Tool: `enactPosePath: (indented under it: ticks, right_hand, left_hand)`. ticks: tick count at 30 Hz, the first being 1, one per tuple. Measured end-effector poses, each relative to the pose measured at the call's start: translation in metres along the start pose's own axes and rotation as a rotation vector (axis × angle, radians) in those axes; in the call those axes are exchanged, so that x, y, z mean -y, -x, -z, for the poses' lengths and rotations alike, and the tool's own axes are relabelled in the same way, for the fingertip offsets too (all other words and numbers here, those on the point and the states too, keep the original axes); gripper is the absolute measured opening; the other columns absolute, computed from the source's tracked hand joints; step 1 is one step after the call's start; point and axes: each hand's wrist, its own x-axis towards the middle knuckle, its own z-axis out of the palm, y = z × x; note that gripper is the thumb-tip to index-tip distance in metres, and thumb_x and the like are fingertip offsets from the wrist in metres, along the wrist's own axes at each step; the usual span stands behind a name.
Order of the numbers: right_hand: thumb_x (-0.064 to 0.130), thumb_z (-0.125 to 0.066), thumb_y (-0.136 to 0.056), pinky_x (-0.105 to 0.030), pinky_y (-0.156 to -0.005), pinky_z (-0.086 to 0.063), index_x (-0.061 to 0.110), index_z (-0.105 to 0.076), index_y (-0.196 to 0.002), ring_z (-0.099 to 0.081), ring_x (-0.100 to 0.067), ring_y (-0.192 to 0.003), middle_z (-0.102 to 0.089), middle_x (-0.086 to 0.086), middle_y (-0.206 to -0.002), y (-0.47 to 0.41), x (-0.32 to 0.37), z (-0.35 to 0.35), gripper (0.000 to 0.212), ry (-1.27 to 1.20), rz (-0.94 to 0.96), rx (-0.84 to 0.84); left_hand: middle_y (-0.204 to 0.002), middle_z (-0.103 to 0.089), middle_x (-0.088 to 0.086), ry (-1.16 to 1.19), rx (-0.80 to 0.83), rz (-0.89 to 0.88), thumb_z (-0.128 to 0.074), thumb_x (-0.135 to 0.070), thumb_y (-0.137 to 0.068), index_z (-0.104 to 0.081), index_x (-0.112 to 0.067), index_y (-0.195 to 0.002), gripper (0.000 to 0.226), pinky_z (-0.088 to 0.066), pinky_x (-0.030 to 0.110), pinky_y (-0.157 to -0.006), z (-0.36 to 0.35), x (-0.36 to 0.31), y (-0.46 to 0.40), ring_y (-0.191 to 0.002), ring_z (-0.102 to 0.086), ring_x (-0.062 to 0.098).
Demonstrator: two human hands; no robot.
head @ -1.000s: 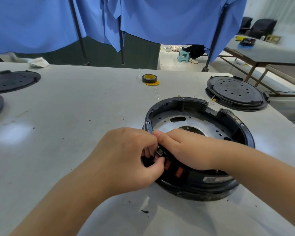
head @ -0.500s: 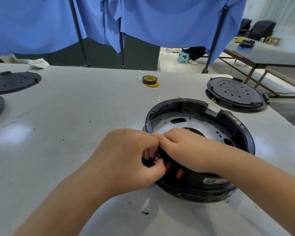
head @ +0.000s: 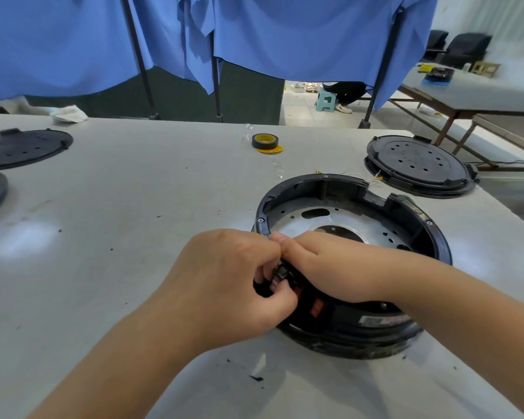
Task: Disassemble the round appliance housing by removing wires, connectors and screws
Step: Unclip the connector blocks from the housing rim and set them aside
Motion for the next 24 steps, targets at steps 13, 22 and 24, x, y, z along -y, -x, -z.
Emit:
enactPosePath:
  ticks: [13, 22, 24]
  right_hand:
    - [0.054, -0.021, -0.099, -0.026, -0.058, -0.037, 0.017, -0.055, -0.061, -0.049, -0.006, -0.049, -0.055, 0.005, -0.053, -0.001, 0.001, -0.001, 0.062, 0.046, -0.013, -0.108]
    - [0.056, -0.023, -0.097, -0.011, -0.049, -0.037, 0.021, -0.045, -0.061, -0.052, 0.002, -0.042, -0.056, 0.019, -0.045, 0.004, 0.003, 0.0, 0.055, 0.03, -0.049, -0.107]
    - [0.06, -0.022, -0.096, -0.018, -0.052, -0.035, 0.021, -0.046, -0.063, -0.052, 0.001, -0.043, -0.057, 0.016, -0.046, 0.006, 0.004, 0.001, 0.056, 0.051, -0.064, -0.107]
  left_hand:
    - [-0.051, -0.05, 0.0, -0.005, 0.012, -0.025, -0.054, -0.034, -0.063, -0.048, -0.014, -0.055, 0.022, -0.044, 0.037, -0.051, 0.001, 0.006, 0.001, -0.052, -0.049, 0.021]
    - [-0.056, -0.057, 0.0, 0.332, 0.119, 0.136, -0.056, -0.037, -0.064, -0.056, -0.013, -0.061, 0.025, -0.051, 0.038, -0.059, 0.017, 0.025, -0.001, -0.056, -0.058, 0.012]
    - [-0.059, -0.058, 0.007, 0.369, 0.086, 0.207, -0.052, -0.046, -0.06, -0.057, -0.013, -0.064, 0.034, -0.049, 0.042, -0.058, 0.019, 0.032, -0.003, -0.057, -0.056, 0.023]
